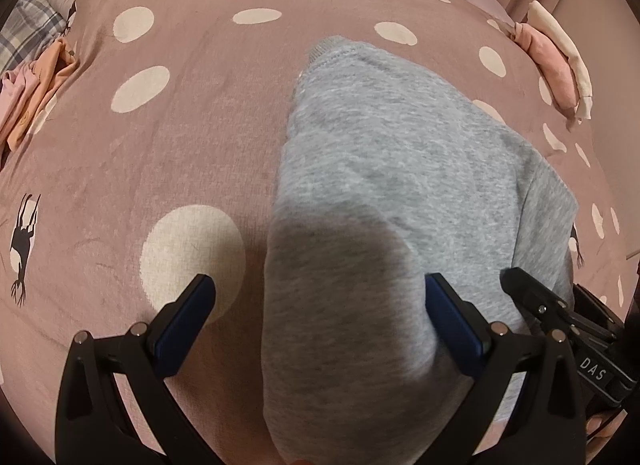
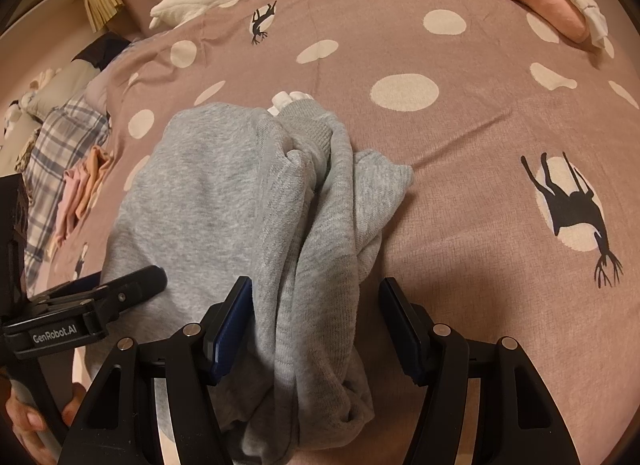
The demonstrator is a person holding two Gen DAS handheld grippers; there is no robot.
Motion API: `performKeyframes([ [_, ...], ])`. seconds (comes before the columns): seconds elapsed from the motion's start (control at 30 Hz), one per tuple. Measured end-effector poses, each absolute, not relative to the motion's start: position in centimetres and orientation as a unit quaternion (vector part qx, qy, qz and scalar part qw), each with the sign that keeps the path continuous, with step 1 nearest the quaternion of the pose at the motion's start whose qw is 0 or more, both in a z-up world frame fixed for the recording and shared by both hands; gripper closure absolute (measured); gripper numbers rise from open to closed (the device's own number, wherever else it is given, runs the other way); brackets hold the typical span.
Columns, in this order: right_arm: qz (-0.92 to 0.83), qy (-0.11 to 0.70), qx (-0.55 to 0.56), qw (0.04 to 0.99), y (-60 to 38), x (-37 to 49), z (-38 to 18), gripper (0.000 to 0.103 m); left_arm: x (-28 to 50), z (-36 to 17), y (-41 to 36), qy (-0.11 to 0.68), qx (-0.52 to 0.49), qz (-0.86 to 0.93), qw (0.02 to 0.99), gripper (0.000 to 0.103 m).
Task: Fold small clothes
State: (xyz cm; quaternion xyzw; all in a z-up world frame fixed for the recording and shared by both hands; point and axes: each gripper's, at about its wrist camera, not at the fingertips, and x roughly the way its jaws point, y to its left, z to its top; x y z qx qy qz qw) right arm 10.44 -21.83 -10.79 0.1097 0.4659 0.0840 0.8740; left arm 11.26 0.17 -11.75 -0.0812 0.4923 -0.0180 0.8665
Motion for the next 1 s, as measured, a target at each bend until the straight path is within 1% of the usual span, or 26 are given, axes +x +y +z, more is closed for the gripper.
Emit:
performKeyframes([
  [1.0,0.079,0.460,0.127,0.875,-23.4,8.6,-9.3,0.039,8.3,-9.5,0.0,0.460,-0.034,-0.004,0.887,0.000],
])
